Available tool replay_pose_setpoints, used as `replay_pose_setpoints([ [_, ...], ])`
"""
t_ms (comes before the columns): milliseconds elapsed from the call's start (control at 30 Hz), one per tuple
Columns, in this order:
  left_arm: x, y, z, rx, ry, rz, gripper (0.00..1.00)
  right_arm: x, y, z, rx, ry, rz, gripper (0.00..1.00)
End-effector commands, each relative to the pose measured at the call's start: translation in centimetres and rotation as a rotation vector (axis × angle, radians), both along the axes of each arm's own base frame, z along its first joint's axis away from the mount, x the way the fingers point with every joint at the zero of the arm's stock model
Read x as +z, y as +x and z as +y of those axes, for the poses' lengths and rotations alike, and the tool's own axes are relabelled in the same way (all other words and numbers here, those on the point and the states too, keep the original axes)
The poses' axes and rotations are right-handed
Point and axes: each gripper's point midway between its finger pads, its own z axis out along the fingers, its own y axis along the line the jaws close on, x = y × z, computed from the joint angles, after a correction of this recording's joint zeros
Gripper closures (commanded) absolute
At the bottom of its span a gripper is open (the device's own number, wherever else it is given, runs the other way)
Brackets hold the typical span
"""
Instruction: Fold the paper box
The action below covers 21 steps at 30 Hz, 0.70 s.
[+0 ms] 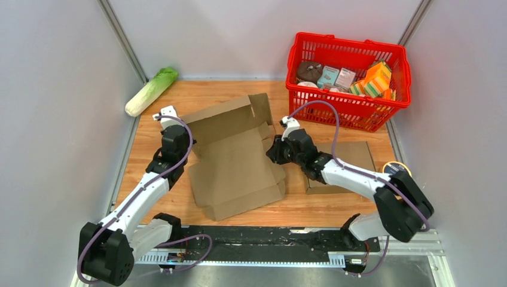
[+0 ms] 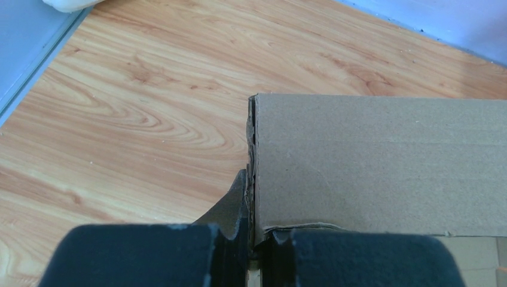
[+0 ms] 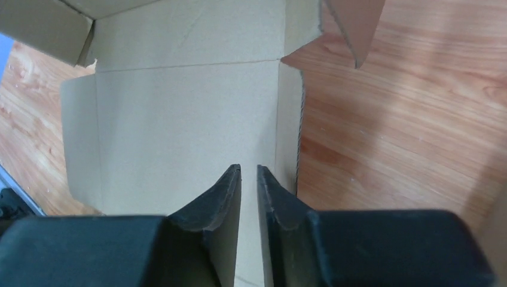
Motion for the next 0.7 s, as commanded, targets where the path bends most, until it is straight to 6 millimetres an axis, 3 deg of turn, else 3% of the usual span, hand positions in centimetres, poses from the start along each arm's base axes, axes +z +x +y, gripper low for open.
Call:
replay_pose_setpoints([
  [0,3.1,1.6,-0.5,-0.023,-0.011,-0.113,1.00,1.4,4.1,1.0,-0.109,0.149,-0.064,0.84],
  [33,3.0,1.8,-0.6,-0.023,-0.010,-0.116,1.00,0.8,4.8,0.3,-0.141,0.151,-0.051,0.90],
  [133,2.1,2.0,-0.5,-0.021,0.009,-0.098,1.00,-2.3,5.9,-1.7,-0.249,0.105,-0.011,0.92],
  [300,0.3,2.0,-0.6,-0.020,0.001,-0.074,1.00,-8.4,5.0,-2.7,-0.304,0.049,0.109,0.93],
  [400,-0.4,2.1,-0.9,-0.033,-0.012,-0.059,1.00,-9.9,4.7,-2.5,-0.304,0.042,0.142,0.92],
  [567,-1.4,2.1,-1.0,-0.031,-0.019,-0.039,1.00,-9.1,5.1,-2.4,-0.256,-0.029,0.119,0.87],
  [633,-1.8,2.1,-0.9,-0.026,-0.012,-0.029,1.00,-6.9,5.7,-2.4,-0.235,-0.047,0.065,0.79],
  [667,-1.9,2.1,-0.8,-0.020,-0.008,-0.027,1.00,-6.7,5.4,-2.8,-0.231,-0.082,0.067,0.75],
])
